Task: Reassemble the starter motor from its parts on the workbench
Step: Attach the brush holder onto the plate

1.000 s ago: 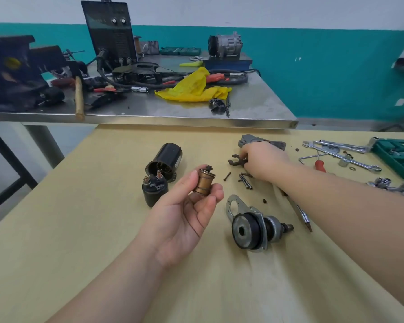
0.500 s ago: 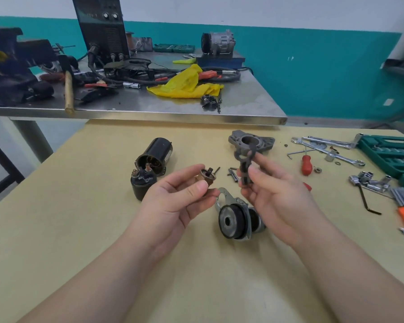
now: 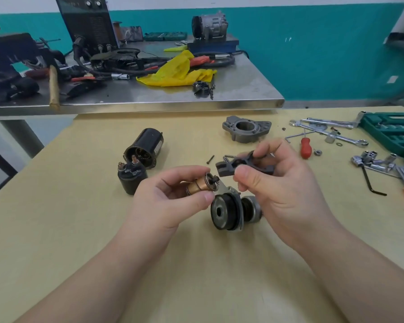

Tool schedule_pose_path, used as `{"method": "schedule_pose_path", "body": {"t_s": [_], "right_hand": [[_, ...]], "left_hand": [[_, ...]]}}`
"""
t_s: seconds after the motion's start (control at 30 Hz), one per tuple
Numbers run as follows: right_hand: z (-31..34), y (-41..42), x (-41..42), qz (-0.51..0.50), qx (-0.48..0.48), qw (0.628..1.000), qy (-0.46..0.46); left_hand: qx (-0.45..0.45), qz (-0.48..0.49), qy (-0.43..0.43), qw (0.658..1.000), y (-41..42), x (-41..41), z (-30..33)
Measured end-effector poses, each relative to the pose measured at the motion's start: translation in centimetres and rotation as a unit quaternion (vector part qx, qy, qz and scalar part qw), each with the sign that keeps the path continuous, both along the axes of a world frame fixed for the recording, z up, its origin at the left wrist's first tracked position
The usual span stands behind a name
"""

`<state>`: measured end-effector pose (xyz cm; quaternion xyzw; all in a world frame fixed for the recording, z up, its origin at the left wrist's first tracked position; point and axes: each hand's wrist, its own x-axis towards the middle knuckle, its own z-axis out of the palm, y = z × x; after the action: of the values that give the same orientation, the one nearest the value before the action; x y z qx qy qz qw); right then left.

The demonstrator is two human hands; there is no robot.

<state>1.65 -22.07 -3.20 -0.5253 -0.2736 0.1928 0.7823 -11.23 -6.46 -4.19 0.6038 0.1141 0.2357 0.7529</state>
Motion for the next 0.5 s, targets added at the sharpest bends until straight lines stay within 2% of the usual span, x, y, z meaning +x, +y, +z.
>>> {"method": "schedule_pose_path", "body": {"t_s": [0.1, 0.37, 0.5], "right_hand": [[0.09, 0.14, -0.71, 0.024, -0.003, 1.000, -0.003], [0.07, -0.05, -0.85, -0.026, -0.011, 0.998, -0.056], [0.03, 0.08, -1.00, -0.037, -0.023, 0.998, -0.038]], "left_hand": [[-0.002, -0.003, -0.008, 1.000, 0.14, -0.08, 0.14], [0.001, 0.011, -0.020, 1.000, 0.57, -0.27, 0.18], [-0.005, 0.002, -0.028, 1.000, 0.52, -0.30, 0.34]]}}
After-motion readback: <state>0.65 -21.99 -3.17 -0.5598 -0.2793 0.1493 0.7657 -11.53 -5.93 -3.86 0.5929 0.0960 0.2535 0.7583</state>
